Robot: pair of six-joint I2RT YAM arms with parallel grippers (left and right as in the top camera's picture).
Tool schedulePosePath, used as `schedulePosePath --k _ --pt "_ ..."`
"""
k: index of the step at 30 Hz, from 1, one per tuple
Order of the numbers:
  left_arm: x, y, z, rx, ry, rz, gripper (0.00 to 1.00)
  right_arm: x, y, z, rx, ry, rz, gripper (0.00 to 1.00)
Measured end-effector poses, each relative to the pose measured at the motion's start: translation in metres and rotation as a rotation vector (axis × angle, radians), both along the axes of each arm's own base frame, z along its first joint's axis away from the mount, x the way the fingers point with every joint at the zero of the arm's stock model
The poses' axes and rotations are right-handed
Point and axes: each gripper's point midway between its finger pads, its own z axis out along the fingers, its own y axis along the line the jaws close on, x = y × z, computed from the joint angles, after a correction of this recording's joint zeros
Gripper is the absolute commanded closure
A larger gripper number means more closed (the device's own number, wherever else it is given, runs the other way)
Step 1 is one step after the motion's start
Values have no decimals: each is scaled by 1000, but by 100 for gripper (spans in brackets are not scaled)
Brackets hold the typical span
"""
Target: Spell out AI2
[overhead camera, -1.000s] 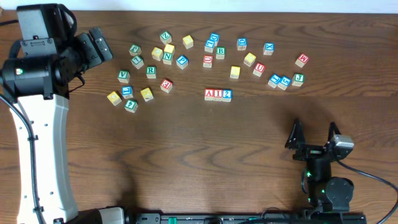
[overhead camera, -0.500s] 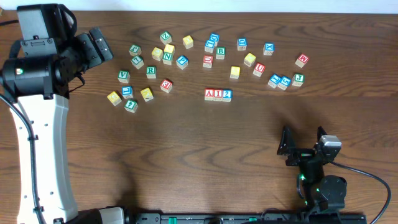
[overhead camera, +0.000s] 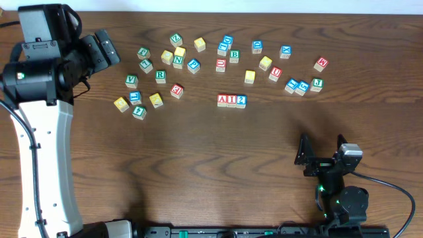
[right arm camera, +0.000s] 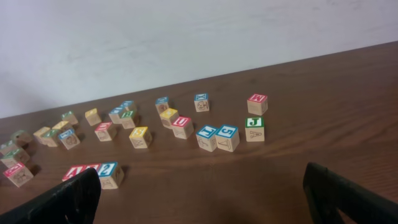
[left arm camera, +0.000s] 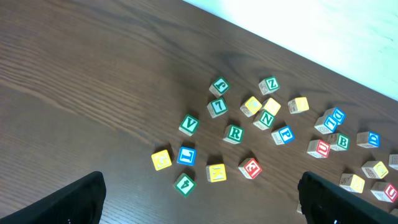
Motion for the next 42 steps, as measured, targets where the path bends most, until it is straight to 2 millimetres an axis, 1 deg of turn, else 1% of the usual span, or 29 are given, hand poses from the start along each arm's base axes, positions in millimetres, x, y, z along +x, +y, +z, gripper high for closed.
schedulePosePath --k 9,13,17,19,20,21,22,24,28,30,31,35,42 --pt "0 0 0 0 0 0 2 0 0 0 0 0 0 1" --pt "-6 -1 -6 -1 34 -3 2 0 0 0 0 0 0 1" --pt "-6 2 -4 13 27 5 2 0 0 0 0 0 0 1" --pt "0 3 2 21 -16 7 2 0 0 0 0 0 0 1" --pt "1 3 8 26 -53 7 2 0 0 0 0 0 0 1" --pt "-1 3 10 28 -61 8 2 0 0 0 0 0 0 1" --pt "3 4 17 38 -117 6 2 0 0 0 0 0 0 1" --pt "3 4 27 58 -198 -1 2 0 0 0 0 0 0 1" --pt "-7 3 36 104 -337 -22 2 0 0 0 0 0 0 1" --pt "-12 2 36 124 -402 -29 2 0 0 0 0 0 0 1" --pt "-14 2 35 136 -434 -32 2 0 0 0 0 0 0 1" --pt "-28 0 16 177 -528 -45 2 0 0 0 0 -1 0 1" --pt "-60 -4 -32 231 -623 -62 3 0 0 0 0 0 0 1"
